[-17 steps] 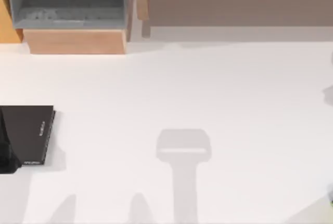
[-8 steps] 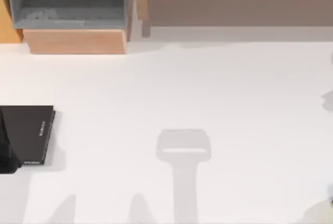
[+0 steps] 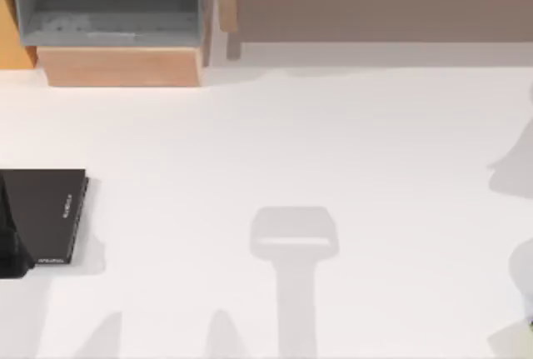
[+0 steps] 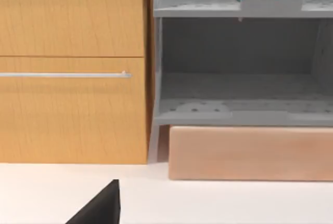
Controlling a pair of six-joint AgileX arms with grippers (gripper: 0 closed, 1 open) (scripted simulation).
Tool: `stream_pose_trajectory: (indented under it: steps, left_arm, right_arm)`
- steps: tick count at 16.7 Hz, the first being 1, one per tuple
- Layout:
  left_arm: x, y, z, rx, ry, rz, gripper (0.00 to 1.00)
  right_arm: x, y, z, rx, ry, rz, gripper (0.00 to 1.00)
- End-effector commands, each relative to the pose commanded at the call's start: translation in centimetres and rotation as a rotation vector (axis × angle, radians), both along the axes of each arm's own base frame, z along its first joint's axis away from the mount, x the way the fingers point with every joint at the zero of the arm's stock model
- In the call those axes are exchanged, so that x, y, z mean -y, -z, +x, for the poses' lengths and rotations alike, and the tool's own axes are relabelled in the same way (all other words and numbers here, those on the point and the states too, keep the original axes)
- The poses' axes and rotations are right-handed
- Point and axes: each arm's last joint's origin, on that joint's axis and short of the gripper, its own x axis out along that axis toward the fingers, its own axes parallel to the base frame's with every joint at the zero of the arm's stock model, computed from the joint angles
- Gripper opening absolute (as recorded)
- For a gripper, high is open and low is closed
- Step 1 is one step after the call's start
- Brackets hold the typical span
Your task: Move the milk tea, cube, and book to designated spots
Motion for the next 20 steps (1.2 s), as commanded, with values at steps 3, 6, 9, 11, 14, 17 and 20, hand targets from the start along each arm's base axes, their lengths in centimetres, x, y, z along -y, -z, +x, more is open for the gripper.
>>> stream_pose_trajectory:
  steps: [3,6,9,11,14,17,20]
  left_arm:
    - [0.0,0.0,0.0,0.000,0.000,0.000,1.00]
    - [0.0,0.0,0.0,0.000,0.000,0.000,1.00]
    - [0.0,0.0,0.0,0.000,0.000,0.000,1.00]
    - [0.0,0.0,0.0,0.000,0.000,0.000,1.00]
    - [0.0,0.0,0.0,0.000,0.000,0.000,1.00]
    - [0.0,0.0,0.0,0.000,0.000,0.000,1.00]
    - [0.0,0.0,0.0,0.000,0.000,0.000,1.00]
  right_arm:
    - [-0.1,-0.1,0.2,0.004,-0.004,-0.002,1.00]
    - [-0.1,-0.2,0.2,-0.012,-0.004,0.003,1.00]
    - [-0.4,-0.8,0.2,-0.069,0.005,0.015,1.00]
    - [-0.6,-1.6,0.1,-0.130,0.019,0.020,1.00]
    - [-1.5,-3.0,-0.6,-0.268,0.045,0.019,1.00]
    - [-3.7,-4.1,-2.0,-0.479,0.036,0.008,1.00]
    - [-7.0,-4.8,-4.5,-0.743,-0.019,-0.017,1.00]
